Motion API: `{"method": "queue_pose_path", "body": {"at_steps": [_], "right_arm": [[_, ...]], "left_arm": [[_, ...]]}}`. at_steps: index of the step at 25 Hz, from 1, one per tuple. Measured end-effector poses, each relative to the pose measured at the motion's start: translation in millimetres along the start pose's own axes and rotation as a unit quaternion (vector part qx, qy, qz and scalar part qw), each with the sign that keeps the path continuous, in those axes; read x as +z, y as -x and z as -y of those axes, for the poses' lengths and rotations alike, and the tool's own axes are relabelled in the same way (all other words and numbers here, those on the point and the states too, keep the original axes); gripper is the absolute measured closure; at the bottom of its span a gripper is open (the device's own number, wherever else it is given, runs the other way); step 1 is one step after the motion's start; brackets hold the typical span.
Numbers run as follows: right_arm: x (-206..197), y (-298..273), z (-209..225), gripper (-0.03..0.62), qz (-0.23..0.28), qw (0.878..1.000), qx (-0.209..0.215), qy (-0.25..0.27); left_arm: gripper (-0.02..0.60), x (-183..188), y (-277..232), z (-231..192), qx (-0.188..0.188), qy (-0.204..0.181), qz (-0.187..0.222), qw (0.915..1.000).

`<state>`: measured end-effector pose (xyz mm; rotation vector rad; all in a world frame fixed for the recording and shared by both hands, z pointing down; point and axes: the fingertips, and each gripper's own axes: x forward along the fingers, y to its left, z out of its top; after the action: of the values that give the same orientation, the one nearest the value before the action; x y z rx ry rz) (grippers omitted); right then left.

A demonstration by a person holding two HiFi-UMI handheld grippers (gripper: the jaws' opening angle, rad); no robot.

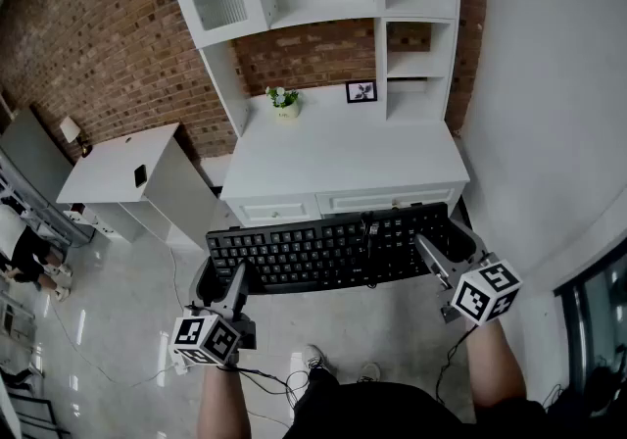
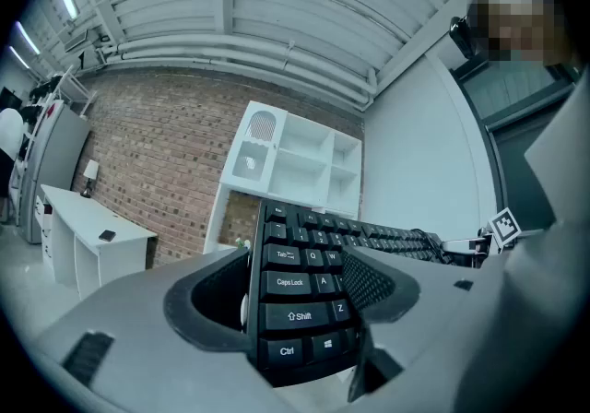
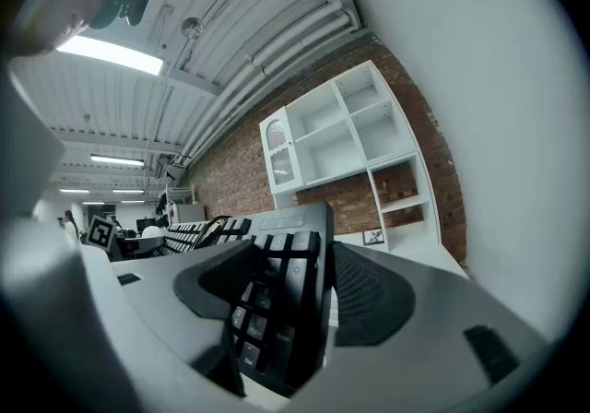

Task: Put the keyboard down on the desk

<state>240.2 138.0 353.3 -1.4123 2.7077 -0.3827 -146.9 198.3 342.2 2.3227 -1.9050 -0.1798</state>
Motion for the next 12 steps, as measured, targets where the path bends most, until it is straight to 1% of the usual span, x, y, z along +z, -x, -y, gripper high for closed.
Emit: {"method": "queue_pose_path", "body": {"at_steps": [4,12], "right_arm": [[4.0,-0.6,-0.5,0.313,-0.001,1.000,0.001,0.000],[1.4,-4.0,3.2,0.313,0.000,1.000,0.004,-0.003]], "left_arm": [[0.256,4.4,-0.1,1.1,0.001,0.000,-0.001,1.0000],[0.255,1.4,-2.8,2.0,0.003,0.001,-0.002,1.0000]]}}
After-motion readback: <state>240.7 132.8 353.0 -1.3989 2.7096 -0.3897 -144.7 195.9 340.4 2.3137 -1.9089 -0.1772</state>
